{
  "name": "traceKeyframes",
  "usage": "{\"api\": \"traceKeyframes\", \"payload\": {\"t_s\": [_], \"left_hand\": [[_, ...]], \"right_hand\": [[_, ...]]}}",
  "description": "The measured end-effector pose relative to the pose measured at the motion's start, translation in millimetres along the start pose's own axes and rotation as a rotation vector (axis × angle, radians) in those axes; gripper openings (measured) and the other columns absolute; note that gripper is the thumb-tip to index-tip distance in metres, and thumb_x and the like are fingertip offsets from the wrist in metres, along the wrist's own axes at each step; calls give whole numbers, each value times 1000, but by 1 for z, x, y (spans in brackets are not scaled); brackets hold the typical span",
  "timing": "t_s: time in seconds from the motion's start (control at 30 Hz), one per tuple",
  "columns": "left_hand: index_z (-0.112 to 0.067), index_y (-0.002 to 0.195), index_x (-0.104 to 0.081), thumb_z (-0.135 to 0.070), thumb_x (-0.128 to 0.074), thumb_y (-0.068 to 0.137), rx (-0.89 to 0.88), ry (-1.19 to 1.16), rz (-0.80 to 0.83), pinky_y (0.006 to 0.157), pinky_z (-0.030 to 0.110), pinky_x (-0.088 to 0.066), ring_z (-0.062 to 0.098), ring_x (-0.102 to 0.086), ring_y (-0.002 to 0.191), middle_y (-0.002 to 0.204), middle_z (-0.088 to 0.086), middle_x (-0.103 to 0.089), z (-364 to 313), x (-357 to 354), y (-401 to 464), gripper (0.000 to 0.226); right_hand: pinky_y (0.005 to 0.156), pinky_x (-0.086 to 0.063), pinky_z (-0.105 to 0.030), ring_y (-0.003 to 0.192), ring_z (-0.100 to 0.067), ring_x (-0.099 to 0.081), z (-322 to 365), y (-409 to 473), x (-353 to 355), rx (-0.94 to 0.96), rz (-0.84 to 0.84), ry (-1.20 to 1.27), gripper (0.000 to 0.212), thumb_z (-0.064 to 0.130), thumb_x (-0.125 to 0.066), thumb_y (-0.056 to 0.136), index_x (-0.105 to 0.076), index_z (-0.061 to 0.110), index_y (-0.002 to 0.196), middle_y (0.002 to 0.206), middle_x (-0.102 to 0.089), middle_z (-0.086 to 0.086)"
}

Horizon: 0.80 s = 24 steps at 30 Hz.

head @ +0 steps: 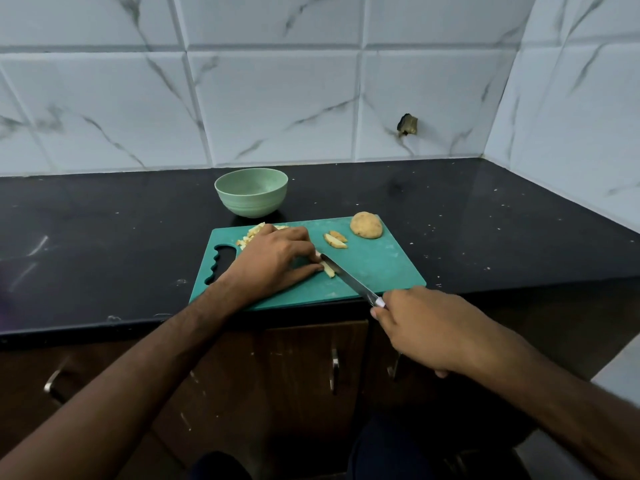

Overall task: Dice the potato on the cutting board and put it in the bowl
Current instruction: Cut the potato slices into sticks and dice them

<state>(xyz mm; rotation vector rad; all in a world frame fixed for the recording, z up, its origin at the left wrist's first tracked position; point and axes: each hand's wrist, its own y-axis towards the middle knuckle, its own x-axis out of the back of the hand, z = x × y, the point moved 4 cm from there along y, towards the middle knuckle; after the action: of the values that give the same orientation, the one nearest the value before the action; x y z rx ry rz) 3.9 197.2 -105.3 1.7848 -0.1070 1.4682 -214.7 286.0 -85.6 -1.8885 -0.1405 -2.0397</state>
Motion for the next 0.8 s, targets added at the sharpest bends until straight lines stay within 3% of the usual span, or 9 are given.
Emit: {"api": "traceKeyframes", "payload": {"t_s": [0.07, 0.17, 0.37, 0.47, 0.6, 0.67, 0.8], "left_hand": [[-29, 95, -72, -55, -53, 94, 6, -31, 5, 80, 42, -45, 9, -62, 96, 107, -13, -63, 1, 0, 0, 32], [-27, 99, -72, -47, -61, 93, 11, -76, 26, 88, 43, -47, 9, -62, 107, 119, -10, -65, -1, 1, 0, 24], [-18, 99, -71, -26, -72, 92, 14, -156, 6, 80, 31, -51, 5, -62, 91, 99, -9, -69, -1, 3, -1, 11], [-22, 102, -68, -25, -70, 94, 42, -144, 1, 81, 32, -48, 3, -60, 94, 100, -13, -66, 0, 3, -2, 9], [-35, 107, -69, -43, -61, 96, 112, 8, -3, 87, 38, -35, 5, -54, 104, 104, -17, -62, 4, 0, -4, 16], [-35, 104, -69, -46, -60, 95, 132, 34, -14, 87, 38, -32, 8, -52, 101, 101, -16, -60, 5, -1, -4, 16], [-33, 96, -64, -44, -65, 93, 135, 12, -56, 83, 32, -23, 6, -51, 95, 95, -17, -59, 4, 2, -4, 12]], "right_hand": [[49, -34, -22, 55, -10, -54, -3, -11, -3, 6, -34, -69, 35, 46, -30, 109, -43, 28, 82, 76, -56, 3], [52, -29, -23, 60, -8, -45, -6, -16, -5, 23, -98, -134, 30, 46, -29, 109, -42, 27, 91, 74, -46, 7], [68, -47, -33, 73, -13, -57, -9, -4, -6, 28, -187, -167, 32, 47, -27, 109, -48, 25, 97, 81, -53, 7], [65, -41, -33, 68, -12, -51, -13, 6, -1, -3, -198, -170, 32, 47, -28, 109, -45, 25, 93, 75, -46, 8], [63, -46, -32, 69, -10, -56, -26, 23, 7, -65, -146, -126, 37, 49, -29, 108, -54, 23, 97, 81, -54, 6], [64, -52, -33, 62, -10, -62, -31, 27, 13, -96, -97, -74, 40, 50, -28, 108, -57, 24, 100, 83, -60, 4], [55, -48, -27, 44, -9, -61, -34, 32, 20, -96, -69, -25, 40, 53, -29, 107, -58, 25, 100, 84, -66, 1]]}}
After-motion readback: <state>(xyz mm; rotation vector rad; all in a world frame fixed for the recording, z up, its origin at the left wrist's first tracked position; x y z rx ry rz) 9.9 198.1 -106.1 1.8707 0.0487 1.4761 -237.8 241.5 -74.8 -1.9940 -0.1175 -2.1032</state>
